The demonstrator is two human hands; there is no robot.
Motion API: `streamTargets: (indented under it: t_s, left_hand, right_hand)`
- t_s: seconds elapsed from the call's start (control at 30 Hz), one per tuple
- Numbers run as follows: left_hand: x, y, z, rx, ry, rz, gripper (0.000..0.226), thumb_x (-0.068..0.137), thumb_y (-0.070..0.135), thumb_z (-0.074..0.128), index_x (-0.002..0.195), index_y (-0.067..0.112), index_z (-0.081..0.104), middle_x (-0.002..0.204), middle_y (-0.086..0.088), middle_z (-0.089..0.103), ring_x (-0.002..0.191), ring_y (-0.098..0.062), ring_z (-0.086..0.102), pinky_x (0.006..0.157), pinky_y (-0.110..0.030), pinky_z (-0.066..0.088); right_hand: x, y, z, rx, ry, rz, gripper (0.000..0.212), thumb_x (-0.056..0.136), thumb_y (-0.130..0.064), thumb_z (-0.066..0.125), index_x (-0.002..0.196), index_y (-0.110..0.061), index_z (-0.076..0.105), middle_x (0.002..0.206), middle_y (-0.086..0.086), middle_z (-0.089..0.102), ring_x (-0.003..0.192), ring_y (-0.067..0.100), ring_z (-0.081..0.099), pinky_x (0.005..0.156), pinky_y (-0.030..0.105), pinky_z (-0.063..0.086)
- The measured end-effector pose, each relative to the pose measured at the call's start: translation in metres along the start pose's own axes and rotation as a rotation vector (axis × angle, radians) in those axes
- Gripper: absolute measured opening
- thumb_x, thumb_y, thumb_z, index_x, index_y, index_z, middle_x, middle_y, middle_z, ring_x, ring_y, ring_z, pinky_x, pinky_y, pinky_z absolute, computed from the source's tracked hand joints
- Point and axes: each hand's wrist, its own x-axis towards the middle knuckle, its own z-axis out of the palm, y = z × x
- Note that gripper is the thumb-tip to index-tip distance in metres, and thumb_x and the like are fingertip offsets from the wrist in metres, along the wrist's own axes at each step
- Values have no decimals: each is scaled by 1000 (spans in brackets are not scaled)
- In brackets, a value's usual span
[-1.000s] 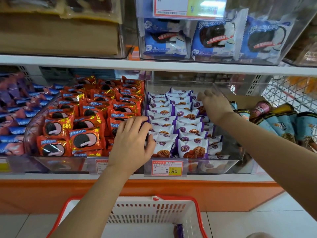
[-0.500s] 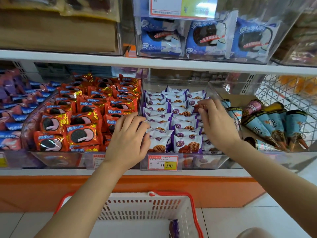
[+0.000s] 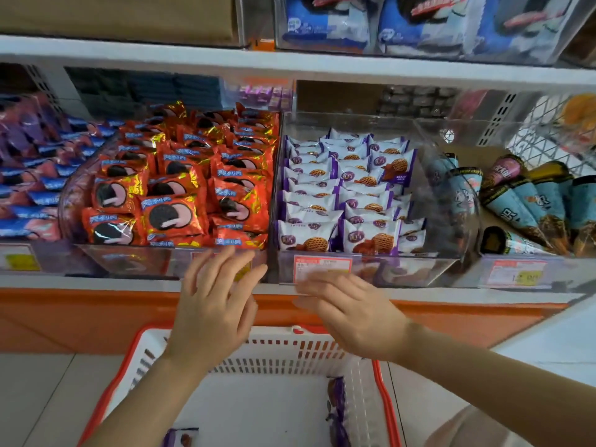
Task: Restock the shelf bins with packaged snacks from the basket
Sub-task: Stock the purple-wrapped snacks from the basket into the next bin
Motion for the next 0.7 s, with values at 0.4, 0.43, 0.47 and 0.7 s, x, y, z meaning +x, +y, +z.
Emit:
streamTargets:
  t_s: [0.4,0.43,0.47,0.7]
  left_hand:
    - [-177,9,20,-104,-736,-132,27,77,24,45,94,15,64,93,-3,62,91,-21,50,83,-34,34]
    - [-191,9,21,-129,-808,-141,22,72,25,54,92,19,62,90,0,59,87,-19,52,80,-31,35]
    - [-207,11,24,-151,-886,-161,25,64,25,66,88,21,62,88,3,57,83,-16,51,76,-29,36]
    - [-289,26,40,-247,-1242,-299,62,24,24,89,81,31,65,81,13,57,78,-5,40,64,-18,40]
  right_hand:
    - [-74,-65,103,201,-664,243,67,45,-16,91,107,-22,66,107,-4,68,101,17,66,86,36,56]
    - [-80,-69,111,226,-701,264,64,53,-12,87,111,-21,64,111,-3,66,103,18,65,89,37,55]
    - [-86,-74,118,263,-745,279,57,66,-9,80,118,-18,60,117,0,63,108,20,62,94,37,52]
    - [-130,-121,151,490,-1053,549,42,100,-21,40,140,-15,35,139,5,39,123,21,43,99,31,36]
